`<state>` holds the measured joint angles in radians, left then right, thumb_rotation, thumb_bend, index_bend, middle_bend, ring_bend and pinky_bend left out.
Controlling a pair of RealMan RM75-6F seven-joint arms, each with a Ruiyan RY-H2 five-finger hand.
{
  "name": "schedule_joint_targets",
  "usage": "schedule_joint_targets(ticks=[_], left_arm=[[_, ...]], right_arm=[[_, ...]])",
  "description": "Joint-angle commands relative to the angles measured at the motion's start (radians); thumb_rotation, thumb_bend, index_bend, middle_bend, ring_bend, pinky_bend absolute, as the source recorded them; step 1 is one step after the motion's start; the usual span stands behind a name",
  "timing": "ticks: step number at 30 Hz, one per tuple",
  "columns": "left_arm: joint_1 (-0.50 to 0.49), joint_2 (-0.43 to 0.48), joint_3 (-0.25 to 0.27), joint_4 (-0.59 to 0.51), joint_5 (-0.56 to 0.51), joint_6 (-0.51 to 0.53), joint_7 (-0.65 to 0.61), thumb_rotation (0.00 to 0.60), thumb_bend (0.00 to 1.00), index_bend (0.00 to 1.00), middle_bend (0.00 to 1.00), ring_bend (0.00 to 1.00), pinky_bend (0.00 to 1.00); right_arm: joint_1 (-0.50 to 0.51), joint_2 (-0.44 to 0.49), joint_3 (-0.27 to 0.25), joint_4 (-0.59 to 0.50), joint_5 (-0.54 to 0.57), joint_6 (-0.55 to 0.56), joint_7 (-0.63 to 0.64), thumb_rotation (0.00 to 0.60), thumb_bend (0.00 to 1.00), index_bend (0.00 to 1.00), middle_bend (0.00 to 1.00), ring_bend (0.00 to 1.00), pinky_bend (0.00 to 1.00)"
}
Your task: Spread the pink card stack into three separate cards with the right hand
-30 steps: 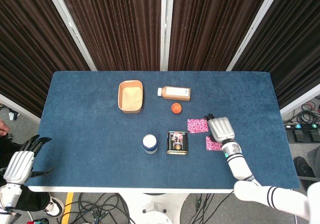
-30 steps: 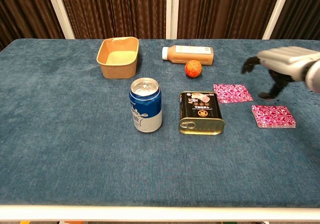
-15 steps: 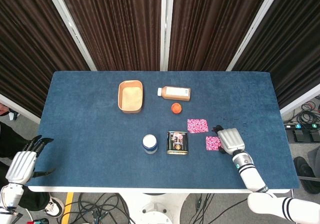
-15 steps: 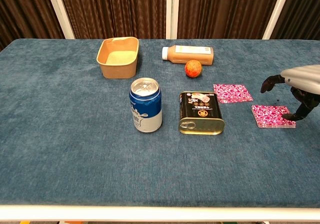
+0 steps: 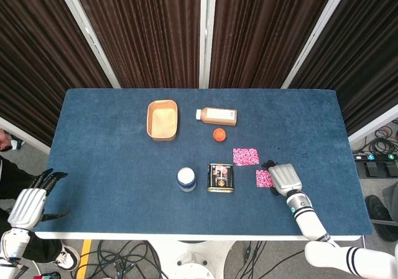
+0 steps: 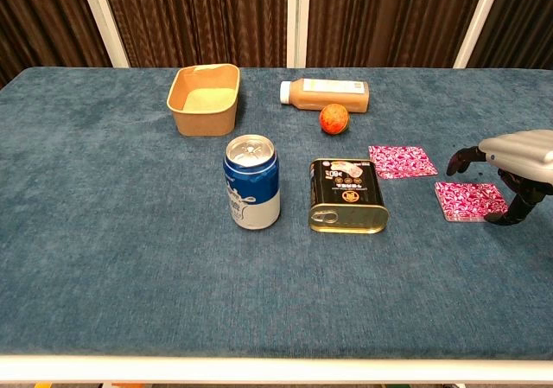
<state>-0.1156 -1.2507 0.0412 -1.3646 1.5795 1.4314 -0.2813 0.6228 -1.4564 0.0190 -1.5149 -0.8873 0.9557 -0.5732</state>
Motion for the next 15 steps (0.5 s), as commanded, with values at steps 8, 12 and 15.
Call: schedule_joint_targets(ticks=[8, 12, 15], left_arm=[[0.0, -0.002, 0.002, 0.003, -0.002, -0.004, 0.0, 0.6, 0.0, 0.18, 0.16, 0.07, 0.16], [0.001, -0.002, 0.002, 0.005, -0.003, -0.003, -0.003, 0.6, 0.0, 0.18, 0.16, 0.07, 0.16], [0.002, -0.003, 0.003, 0.007, -0.004, -0.004, -0.005, 0.6, 0.0, 0.18, 0.16, 0.07, 0.16]], right_arm=[[-0.003, -0.013, -0.002, 0.011, 0.0, 0.004, -0.004, 0.6, 0.2, 0.21, 0.2, 0.74, 0.82], [-0.003, -0.022, 0.0, 0.02, 0.0, 0.004, -0.004, 0.6, 0.21, 0.21, 0.21, 0.74, 0.82], [-0.002, -0.027, 0.001, 0.023, 0.002, 0.005, -0.007, 0.6, 0.21, 0.21, 0.21, 0.74, 0.82]])
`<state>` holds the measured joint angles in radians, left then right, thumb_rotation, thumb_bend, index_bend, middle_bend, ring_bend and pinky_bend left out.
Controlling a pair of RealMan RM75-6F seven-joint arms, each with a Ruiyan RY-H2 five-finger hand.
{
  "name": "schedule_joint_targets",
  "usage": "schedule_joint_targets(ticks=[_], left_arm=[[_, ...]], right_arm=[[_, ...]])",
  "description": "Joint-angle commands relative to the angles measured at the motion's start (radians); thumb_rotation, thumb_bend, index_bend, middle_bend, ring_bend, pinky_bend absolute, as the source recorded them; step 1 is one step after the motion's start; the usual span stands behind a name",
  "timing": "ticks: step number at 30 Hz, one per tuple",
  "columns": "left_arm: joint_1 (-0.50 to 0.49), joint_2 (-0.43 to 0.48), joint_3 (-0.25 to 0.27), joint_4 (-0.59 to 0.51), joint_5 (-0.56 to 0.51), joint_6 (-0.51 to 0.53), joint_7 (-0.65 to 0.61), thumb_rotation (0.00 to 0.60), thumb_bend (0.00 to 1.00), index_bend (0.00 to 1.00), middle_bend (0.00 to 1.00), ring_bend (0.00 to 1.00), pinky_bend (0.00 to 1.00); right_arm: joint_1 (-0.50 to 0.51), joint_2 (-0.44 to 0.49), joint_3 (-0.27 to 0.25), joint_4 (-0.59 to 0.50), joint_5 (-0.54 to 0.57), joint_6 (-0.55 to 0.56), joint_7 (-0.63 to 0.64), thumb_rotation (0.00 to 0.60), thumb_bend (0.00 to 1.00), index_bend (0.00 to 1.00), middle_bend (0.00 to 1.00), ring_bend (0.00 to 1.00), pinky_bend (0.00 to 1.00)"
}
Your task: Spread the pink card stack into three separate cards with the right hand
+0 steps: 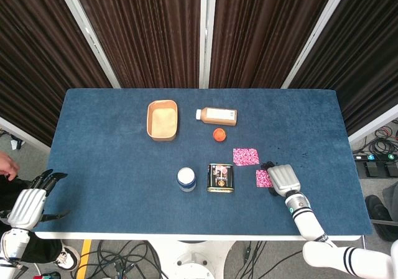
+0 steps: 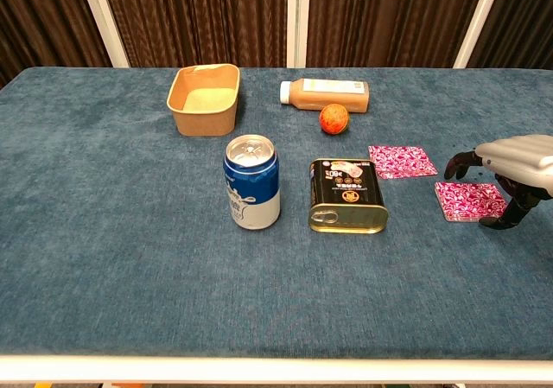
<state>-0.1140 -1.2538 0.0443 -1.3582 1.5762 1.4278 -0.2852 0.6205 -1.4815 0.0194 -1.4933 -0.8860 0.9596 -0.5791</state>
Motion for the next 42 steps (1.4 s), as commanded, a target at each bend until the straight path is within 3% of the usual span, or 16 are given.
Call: schedule_joint_targets(ticks=[1, 42], left_arm=[[0.0, -0.001, 0.0, 0.002, -0.001, 0.0, -0.002, 0.6, 0.0, 0.18, 0.16, 0.07, 0.16], [-0.003, 0.003, 0.003, 0.0, -0.009, -0.021, -0.006, 0.6, 0.0, 0.18, 0.16, 0.07, 0.16]], right_arm=[[-0.001, -0.005, 0.001, 0.002, -0.001, 0.003, -0.001, 0.6, 0.21, 0.21, 0.21, 0.74, 0.82], [-0.027, -0.026, 0.023, 0.016, -0.039, 0.046, 0.006, 0.6, 0.25, 0.37, 0.34, 0.75, 0.82]])
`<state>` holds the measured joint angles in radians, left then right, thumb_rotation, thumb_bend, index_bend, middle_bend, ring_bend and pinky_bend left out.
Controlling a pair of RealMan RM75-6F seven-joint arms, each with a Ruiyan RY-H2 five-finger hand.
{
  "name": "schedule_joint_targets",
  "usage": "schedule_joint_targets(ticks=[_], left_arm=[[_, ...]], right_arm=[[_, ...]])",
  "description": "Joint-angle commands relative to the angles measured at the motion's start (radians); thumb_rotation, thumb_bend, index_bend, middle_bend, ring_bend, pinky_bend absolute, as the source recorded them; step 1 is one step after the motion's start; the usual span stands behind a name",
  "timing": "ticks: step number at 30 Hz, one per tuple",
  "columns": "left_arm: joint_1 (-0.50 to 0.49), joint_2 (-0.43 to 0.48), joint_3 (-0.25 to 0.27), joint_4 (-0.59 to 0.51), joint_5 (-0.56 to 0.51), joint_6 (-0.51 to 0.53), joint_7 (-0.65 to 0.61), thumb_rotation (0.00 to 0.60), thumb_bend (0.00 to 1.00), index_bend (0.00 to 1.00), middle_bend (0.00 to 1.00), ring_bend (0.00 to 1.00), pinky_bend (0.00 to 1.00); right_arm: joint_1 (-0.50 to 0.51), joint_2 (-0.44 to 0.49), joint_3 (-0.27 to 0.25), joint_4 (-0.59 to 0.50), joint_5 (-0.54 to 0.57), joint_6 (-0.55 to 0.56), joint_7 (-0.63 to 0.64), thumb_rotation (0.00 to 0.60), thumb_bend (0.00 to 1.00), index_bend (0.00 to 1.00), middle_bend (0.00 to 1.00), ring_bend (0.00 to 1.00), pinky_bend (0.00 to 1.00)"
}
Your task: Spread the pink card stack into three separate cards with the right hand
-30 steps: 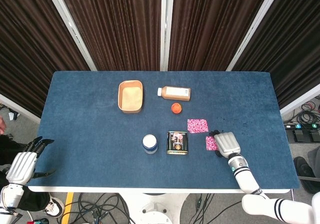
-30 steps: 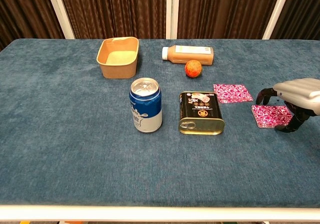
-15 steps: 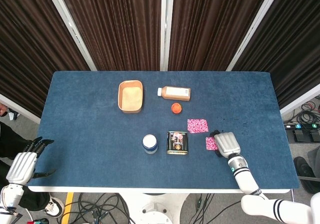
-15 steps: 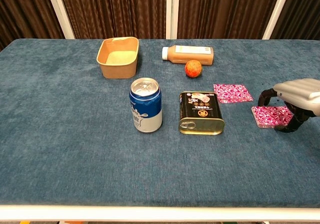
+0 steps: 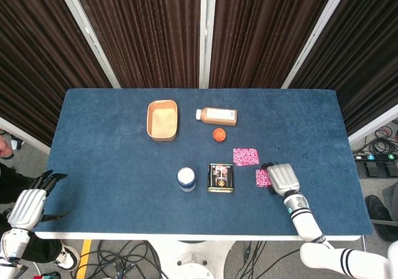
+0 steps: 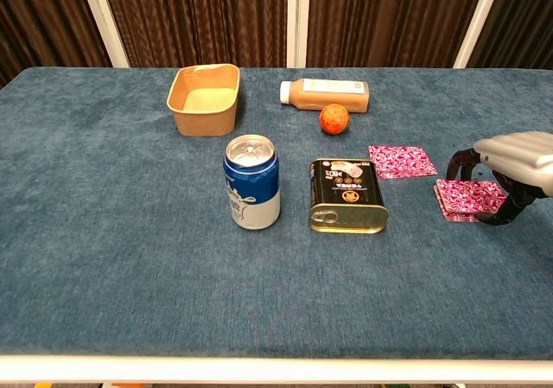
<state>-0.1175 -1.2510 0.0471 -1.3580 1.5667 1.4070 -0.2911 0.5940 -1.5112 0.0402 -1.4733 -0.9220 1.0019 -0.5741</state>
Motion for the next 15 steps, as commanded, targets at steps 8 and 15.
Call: schedule_joint_targets(ticks=[8, 15], left_arm=[[0.0, -0.001, 0.001, 0.001, 0.001, 0.0, -0.001, 0.6, 0.0, 0.18, 0.16, 0.07, 0.16], [0.0, 0.0, 0.002, -0.001, 0.002, -0.001, 0.001, 0.6, 0.0, 0.18, 0.16, 0.07, 0.16]], right_arm=[[0.004, 0.027, 0.022, -0.032, -0.002, 0.017, -0.01, 0.6, 0.26, 0.38, 0.35, 0.75, 0.82], [0.035, 0.028, 0.062, 0.004, 0.037, 0.008, -0.038, 0.6, 0.26, 0.38, 0.35, 0.75, 0.82]])
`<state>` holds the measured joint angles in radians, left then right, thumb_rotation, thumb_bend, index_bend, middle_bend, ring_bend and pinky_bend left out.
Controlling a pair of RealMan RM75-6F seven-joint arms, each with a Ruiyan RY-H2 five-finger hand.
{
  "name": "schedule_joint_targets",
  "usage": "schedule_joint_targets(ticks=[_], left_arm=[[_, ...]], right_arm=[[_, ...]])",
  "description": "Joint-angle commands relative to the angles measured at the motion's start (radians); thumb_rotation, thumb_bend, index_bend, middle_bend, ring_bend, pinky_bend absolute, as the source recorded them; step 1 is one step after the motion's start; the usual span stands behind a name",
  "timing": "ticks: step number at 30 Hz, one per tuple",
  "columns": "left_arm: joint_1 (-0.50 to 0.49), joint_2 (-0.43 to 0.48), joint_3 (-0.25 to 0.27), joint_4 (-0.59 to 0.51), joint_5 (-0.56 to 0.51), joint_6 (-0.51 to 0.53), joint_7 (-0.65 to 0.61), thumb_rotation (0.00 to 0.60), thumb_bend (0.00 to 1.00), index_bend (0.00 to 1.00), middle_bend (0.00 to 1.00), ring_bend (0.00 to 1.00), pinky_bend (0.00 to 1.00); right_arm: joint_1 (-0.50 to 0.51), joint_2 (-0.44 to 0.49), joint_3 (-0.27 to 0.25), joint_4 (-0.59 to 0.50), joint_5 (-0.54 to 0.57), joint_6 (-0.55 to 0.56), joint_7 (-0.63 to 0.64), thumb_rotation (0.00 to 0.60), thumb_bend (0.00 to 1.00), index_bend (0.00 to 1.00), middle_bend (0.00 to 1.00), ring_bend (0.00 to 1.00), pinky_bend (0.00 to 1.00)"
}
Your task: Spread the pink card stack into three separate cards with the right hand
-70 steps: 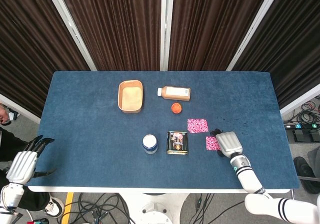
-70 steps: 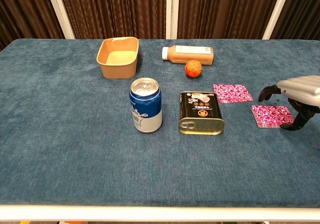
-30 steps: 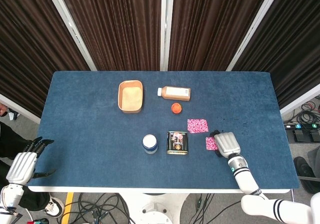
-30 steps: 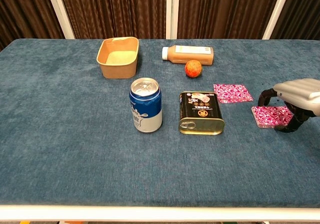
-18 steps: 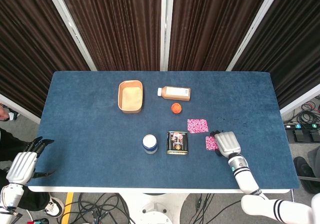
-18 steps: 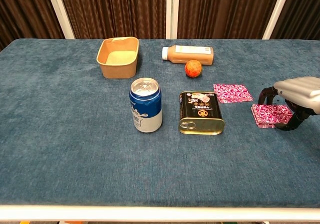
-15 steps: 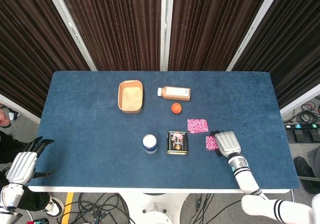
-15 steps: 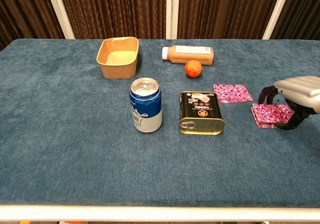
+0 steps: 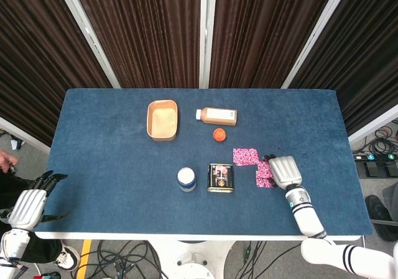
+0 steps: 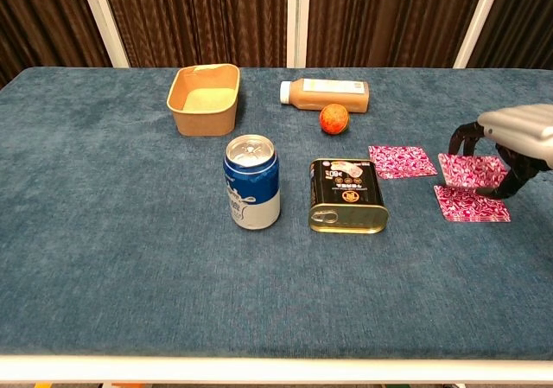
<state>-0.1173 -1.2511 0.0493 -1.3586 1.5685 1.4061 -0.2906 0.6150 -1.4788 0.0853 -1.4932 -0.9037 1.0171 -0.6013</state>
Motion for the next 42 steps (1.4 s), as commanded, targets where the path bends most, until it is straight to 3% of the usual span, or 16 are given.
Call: schedule_joint_targets(ticks=[1, 7, 16, 32, 42], left_arm=[[0.0, 0.001, 0.0, -0.002, 0.0, 0.001, 0.002, 0.6, 0.0, 0.18, 0.16, 0.07, 0.16], [0.003, 0.006, -0.003, -0.008, -0.004, 0.007, 0.003, 0.6, 0.0, 0.18, 0.16, 0.07, 0.16], [0.005, 0.007, -0.003, -0.005, -0.005, 0.007, -0.001, 0.6, 0.0, 0.18, 0.16, 0.07, 0.16], [0.009, 0.008, -0.003, 0.008, -0.01, 0.005, -0.018, 0.6, 0.0, 0.18, 0.16, 0.07, 0.16], [0.012, 0.004, -0.003, 0.016, -0.01, 0.007, -0.022, 0.6, 0.0, 0.18, 0.16, 0.07, 0.16]], right_arm=[[0.024, -0.009, 0.026, 0.042, 0.032, -0.016, -0.015, 0.6, 0.26, 0.38, 0.35, 0.75, 0.82], [0.068, -0.037, 0.064, 0.149, 0.1, -0.08, -0.017, 0.6, 0.27, 0.38, 0.35, 0.75, 0.82], [0.115, -0.093, 0.071, 0.307, 0.137, -0.166, -0.012, 0.6, 0.27, 0.38, 0.35, 0.75, 0.82], [0.135, -0.139, 0.047, 0.399, 0.154, -0.21, -0.026, 0.6, 0.27, 0.38, 0.32, 0.75, 0.82], [0.143, -0.102, 0.038, 0.357, 0.214, -0.236, -0.058, 0.6, 0.2, 0.07, 0.11, 0.74, 0.81]])
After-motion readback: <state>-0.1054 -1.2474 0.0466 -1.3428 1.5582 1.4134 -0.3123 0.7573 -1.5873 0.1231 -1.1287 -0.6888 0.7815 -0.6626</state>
